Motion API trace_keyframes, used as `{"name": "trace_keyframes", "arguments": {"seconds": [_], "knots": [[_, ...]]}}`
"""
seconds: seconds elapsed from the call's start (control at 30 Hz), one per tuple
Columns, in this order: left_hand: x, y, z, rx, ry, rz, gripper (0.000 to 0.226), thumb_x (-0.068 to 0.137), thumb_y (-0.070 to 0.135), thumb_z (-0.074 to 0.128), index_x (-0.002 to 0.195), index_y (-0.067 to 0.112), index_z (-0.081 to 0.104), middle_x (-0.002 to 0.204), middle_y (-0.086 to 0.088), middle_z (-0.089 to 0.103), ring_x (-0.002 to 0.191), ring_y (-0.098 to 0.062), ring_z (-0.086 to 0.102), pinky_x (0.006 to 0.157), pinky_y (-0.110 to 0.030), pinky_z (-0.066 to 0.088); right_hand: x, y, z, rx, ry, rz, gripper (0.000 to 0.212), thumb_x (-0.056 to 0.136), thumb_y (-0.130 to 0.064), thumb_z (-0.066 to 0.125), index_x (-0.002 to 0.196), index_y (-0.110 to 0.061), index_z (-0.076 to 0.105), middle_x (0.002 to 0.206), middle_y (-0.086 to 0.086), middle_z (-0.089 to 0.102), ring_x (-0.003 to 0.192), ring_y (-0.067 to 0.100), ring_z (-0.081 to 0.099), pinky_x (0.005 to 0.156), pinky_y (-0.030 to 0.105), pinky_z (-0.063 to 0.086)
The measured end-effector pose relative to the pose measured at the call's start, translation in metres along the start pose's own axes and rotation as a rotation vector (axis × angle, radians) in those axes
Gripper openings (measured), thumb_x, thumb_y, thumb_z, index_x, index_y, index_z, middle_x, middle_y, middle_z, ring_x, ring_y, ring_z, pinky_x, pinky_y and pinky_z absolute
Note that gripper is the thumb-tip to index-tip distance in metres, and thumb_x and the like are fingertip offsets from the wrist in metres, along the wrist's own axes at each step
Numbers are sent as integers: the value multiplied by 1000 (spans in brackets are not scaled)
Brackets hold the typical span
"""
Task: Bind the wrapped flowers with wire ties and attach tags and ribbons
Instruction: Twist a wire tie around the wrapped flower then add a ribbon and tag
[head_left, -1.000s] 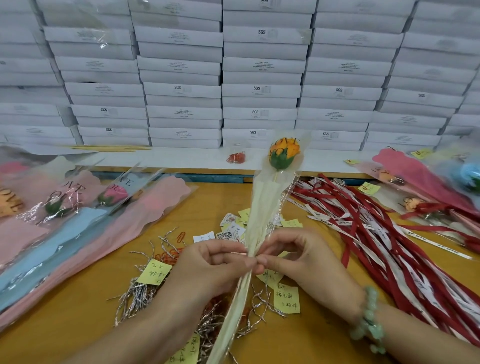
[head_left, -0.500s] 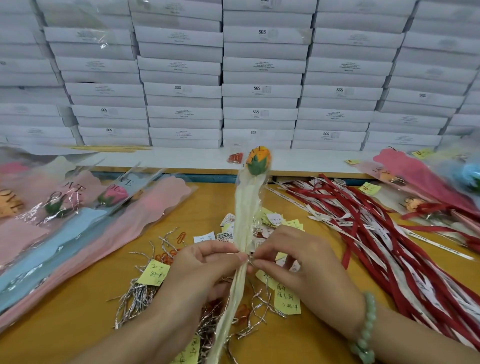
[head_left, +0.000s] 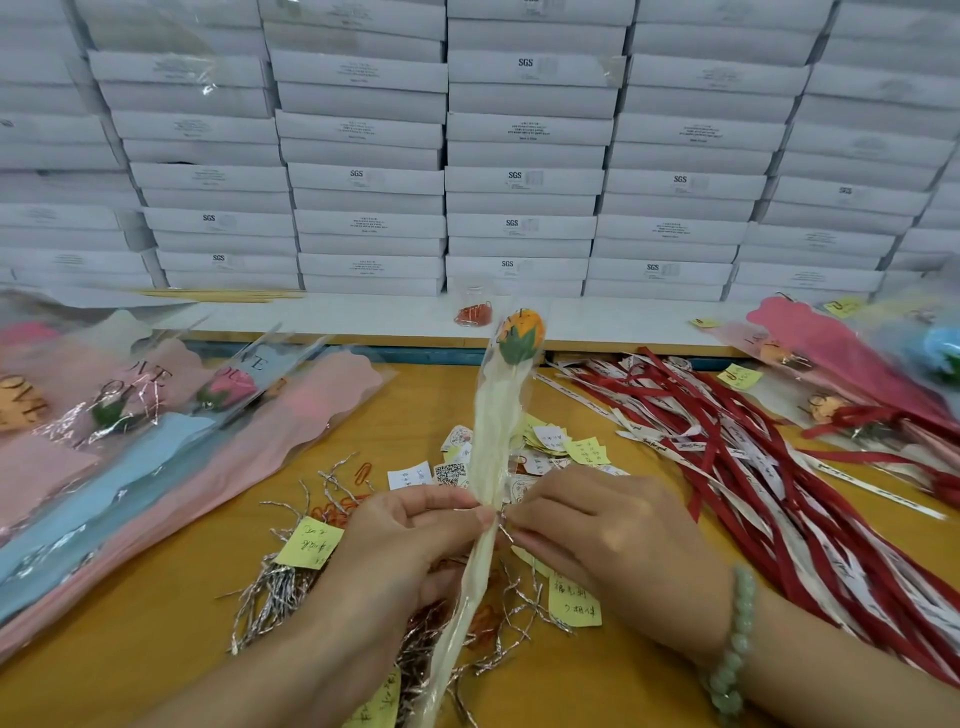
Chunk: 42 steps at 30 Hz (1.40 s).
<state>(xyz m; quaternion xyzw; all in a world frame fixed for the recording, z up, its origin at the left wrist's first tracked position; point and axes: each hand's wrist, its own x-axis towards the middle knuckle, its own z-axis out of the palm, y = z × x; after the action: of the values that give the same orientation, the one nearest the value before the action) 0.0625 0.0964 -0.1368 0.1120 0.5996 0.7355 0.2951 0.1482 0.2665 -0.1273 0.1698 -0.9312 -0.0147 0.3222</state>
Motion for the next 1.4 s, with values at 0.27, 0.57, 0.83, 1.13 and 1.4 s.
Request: {"name": "trace_keyframes", "arguments": {"seconds": [0.27,0.57,0.83,1.13,1.4], "knots": [[0,-2,0,10,-3,1,43,59,8,81,99,-2,67,86,-21,74,63,-23,70,52,-26,57,1,-5,2,63,-55,82,28,94,-25,52,76,-14,71,73,-2,62,60,15,60,46,31,50],[-4,0,5,27,-61,72,41,59,9,80,97,3,65,83,-20,73,62,-21,68,54,-29,58,10,-6,4,1447,-228,1108,21,89,-9,64,69,-7,70,58,2,57,45,5,40,35,14,27],[-4,0,5,-20,-50,87,42,57,9,81,95,2,64,76,-22,69,58,-22,67,49,-29,56,11,-5,-2,1280,-165,910,5,88,-13,69,88,-8,68,65,5,68,48,6,57,40,16,41],[-1,-1,3,-54,-31,48,37,65,3,77,99,-3,63,83,-23,73,58,-22,68,47,-27,56,4,-6,-3,637,-110,477,5,85,-16,74,88,-18,76,68,-9,71,68,0,67,60,12,50],[-3,-1,4,-17,-56,115,45,58,9,82,98,1,63,83,-24,70,72,-33,69,54,-32,59,8,-6,0,1344,-289,949,9,91,-11,64,86,-5,68,67,4,64,53,5,50,43,13,34]]}}
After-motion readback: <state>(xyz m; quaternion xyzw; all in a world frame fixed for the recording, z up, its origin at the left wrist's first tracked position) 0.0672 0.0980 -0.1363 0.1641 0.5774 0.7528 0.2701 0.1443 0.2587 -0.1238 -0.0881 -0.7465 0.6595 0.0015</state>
